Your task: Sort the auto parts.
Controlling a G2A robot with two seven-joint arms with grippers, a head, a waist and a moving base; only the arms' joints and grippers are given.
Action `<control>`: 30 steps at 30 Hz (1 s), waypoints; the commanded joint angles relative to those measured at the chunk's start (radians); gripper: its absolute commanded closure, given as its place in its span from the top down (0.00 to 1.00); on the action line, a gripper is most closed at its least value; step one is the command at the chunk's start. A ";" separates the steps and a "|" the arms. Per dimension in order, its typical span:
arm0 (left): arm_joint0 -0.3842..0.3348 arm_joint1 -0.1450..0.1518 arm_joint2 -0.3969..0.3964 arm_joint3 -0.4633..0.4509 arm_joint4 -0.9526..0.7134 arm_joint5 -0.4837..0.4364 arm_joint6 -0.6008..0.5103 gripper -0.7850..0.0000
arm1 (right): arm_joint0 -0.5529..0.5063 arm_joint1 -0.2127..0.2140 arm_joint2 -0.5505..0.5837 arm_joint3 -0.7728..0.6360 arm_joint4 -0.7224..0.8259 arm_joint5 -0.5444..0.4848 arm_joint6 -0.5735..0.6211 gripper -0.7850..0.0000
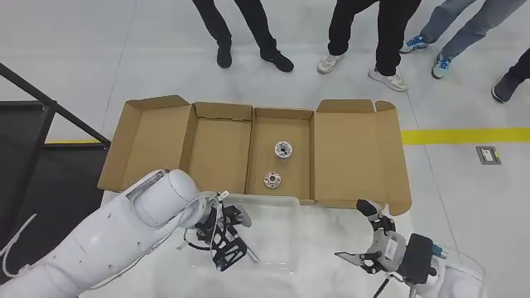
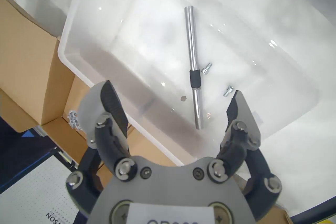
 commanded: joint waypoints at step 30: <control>-0.132 -0.126 0.257 0.255 -0.158 0.000 -0.152 0.64 | 0.000 0.000 0.000 0.000 0.000 0.000 0.000 1.00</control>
